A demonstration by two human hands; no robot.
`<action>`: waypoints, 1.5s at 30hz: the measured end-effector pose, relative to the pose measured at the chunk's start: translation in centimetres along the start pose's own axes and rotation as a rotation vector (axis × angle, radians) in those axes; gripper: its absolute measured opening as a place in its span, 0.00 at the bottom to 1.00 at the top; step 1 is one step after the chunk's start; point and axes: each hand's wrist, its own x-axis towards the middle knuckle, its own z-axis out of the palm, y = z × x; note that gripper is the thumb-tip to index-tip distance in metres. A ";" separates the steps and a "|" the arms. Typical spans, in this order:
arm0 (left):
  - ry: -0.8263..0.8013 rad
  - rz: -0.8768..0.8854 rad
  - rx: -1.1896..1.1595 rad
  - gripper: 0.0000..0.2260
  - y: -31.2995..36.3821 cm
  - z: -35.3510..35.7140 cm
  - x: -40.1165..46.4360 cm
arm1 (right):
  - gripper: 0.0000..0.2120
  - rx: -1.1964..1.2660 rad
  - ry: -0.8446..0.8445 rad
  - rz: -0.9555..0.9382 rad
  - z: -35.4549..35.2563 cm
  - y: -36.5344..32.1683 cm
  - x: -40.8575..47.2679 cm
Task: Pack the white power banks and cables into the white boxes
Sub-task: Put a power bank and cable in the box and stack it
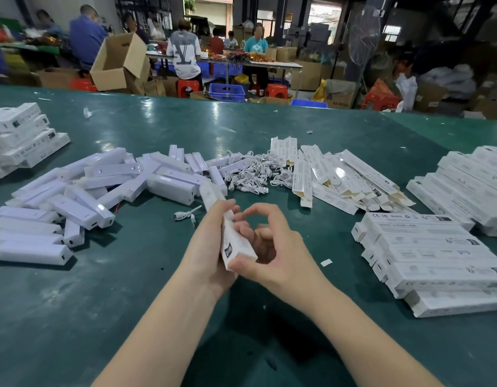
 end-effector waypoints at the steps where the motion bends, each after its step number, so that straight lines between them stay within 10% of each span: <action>1: 0.016 -0.010 0.079 0.07 0.0 0.0 0.0 | 0.29 0.060 -0.053 0.003 0.0 0.1 -0.1; 11: 0.309 0.671 1.513 0.06 6.3 -2.0 0.7 | 0.20 -0.097 -0.049 0.039 0.0 0.6 0.1; 22: 0.491 0.903 1.234 0.06 8.8 -8.0 2.8 | 0.11 -0.519 -0.205 0.294 2.5 0.4 3.3; 35: 0.544 0.999 1.297 0.07 9.3 -9.0 2.2 | 0.19 -1.211 -0.291 -0.070 10.6 -0.6 16.8; 40: 0.529 1.000 1.377 0.09 9.2 -9.0 2.5 | 0.14 -0.989 -0.066 -0.069 9.4 -0.1 15.2; 45: 0.459 0.908 1.494 0.14 8.8 -8.7 2.3 | 0.25 -0.042 0.212 0.327 5.5 0.0 11.9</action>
